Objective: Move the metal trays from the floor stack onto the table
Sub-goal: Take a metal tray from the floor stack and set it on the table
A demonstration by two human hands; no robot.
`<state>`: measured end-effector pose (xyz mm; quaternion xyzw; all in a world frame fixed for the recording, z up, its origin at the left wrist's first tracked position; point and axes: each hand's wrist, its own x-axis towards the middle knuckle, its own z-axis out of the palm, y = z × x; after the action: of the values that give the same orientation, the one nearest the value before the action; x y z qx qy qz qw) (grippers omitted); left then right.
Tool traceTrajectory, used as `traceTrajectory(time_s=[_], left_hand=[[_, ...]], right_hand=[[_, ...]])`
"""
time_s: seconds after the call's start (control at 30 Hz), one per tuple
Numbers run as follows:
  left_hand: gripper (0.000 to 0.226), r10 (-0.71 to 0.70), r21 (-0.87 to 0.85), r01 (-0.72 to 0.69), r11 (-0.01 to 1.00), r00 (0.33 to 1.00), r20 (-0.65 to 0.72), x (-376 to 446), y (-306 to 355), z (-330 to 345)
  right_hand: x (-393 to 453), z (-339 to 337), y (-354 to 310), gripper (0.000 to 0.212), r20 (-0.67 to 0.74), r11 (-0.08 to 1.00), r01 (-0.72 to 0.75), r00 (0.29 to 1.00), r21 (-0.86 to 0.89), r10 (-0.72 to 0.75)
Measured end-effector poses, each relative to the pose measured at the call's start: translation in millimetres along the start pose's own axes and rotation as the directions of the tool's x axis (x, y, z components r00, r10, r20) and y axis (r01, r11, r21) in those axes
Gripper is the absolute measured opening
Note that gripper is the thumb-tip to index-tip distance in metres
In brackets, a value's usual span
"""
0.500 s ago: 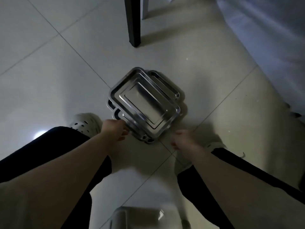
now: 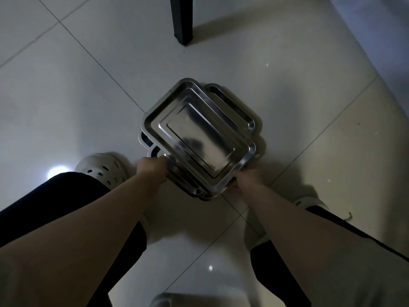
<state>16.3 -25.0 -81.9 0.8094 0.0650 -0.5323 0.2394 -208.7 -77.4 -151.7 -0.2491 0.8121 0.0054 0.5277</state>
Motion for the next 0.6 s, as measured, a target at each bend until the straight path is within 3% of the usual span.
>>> traceTrajectory(time_s=[0.33,0.47,0.6], left_hand=[[0.011,-0.035,-0.101,0.046,0.994,0.994,0.104,17,3,14],[0.010,-0.047,-0.127,0.057,0.990,0.996,0.078,22,3,17],[0.009,-0.072,-0.156,0.080,0.984,0.996,0.057,21,4,17]], right_hand=[[30,2,7,0.018,-0.107,1.000,-0.010,0.994,0.012,0.011],[59,6,18,0.012,-0.128,0.998,-0.007,0.992,-0.070,-0.001],[25,5,3,0.016,-0.204,0.996,0.014,0.978,-0.084,-0.031]])
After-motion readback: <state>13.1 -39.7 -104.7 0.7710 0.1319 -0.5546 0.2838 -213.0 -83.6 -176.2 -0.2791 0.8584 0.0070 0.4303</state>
